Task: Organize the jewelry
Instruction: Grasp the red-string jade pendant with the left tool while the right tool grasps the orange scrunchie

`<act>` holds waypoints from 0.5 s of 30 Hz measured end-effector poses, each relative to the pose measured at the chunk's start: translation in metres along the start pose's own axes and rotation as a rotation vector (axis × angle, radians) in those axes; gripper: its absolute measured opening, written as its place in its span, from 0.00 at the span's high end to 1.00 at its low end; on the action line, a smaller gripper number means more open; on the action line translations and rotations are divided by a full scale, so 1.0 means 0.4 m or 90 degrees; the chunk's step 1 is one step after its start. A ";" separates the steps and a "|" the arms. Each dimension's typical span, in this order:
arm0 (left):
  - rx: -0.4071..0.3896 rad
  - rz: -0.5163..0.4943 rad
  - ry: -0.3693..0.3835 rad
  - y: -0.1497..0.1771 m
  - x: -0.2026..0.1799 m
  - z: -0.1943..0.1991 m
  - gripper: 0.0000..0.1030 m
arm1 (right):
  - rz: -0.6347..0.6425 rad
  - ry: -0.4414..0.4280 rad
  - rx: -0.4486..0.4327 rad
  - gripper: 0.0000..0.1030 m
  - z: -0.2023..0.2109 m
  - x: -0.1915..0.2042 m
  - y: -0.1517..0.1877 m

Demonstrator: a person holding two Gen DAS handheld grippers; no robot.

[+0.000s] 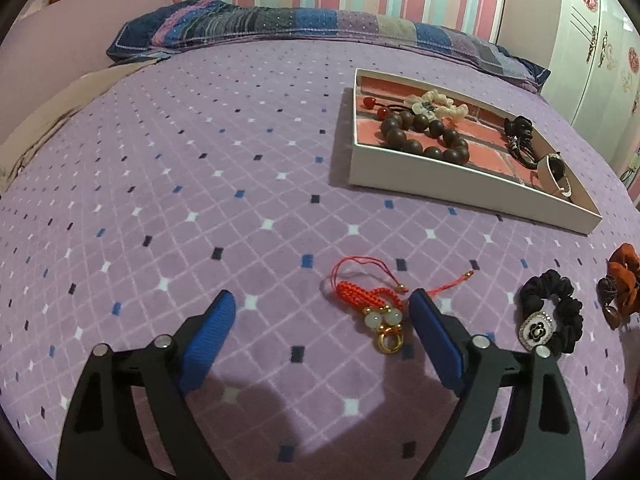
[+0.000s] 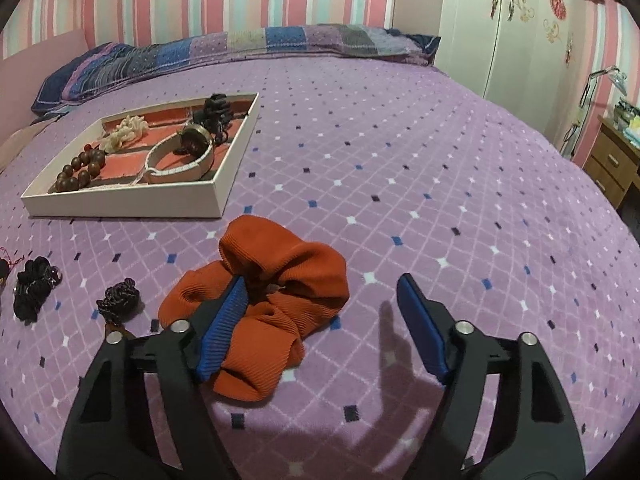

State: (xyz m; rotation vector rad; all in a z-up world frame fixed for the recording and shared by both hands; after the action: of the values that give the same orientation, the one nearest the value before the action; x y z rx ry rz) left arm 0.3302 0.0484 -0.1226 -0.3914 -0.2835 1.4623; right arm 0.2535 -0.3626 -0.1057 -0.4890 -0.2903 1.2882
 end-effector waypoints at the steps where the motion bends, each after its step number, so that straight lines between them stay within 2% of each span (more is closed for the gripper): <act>1: -0.003 -0.001 -0.007 0.002 0.000 0.000 0.22 | 0.000 -0.001 0.001 0.34 -0.001 0.000 0.000; 3: -0.007 -0.006 -0.008 0.004 -0.002 0.002 0.27 | 0.005 0.001 0.002 0.39 -0.002 0.004 0.001; 7: -0.014 -0.001 -0.003 0.006 0.006 0.006 0.33 | 0.023 0.011 0.005 0.56 -0.007 0.019 0.002; 11: -0.021 0.000 -0.003 0.007 0.009 0.011 0.45 | 0.038 0.024 -0.003 0.64 -0.006 0.029 0.002; 15: -0.027 -0.012 -0.007 0.009 0.000 0.015 0.61 | 0.035 0.020 -0.002 0.66 -0.008 0.029 0.004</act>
State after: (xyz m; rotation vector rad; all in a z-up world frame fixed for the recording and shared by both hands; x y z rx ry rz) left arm 0.3244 0.0489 -0.1189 -0.4149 -0.3264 1.4417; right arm 0.2567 -0.3519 -0.1098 -0.5225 -0.2541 1.3324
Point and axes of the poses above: each gripper's, at about its wrist camera, not at the fingertips, and z roughly against the way its jaws point, x to its left, y to its underside, the point moved 7 cm from there along -z, roughly the way its jaws point, and after that the axes turned 15 degrees about x, right-handed, at the moved point
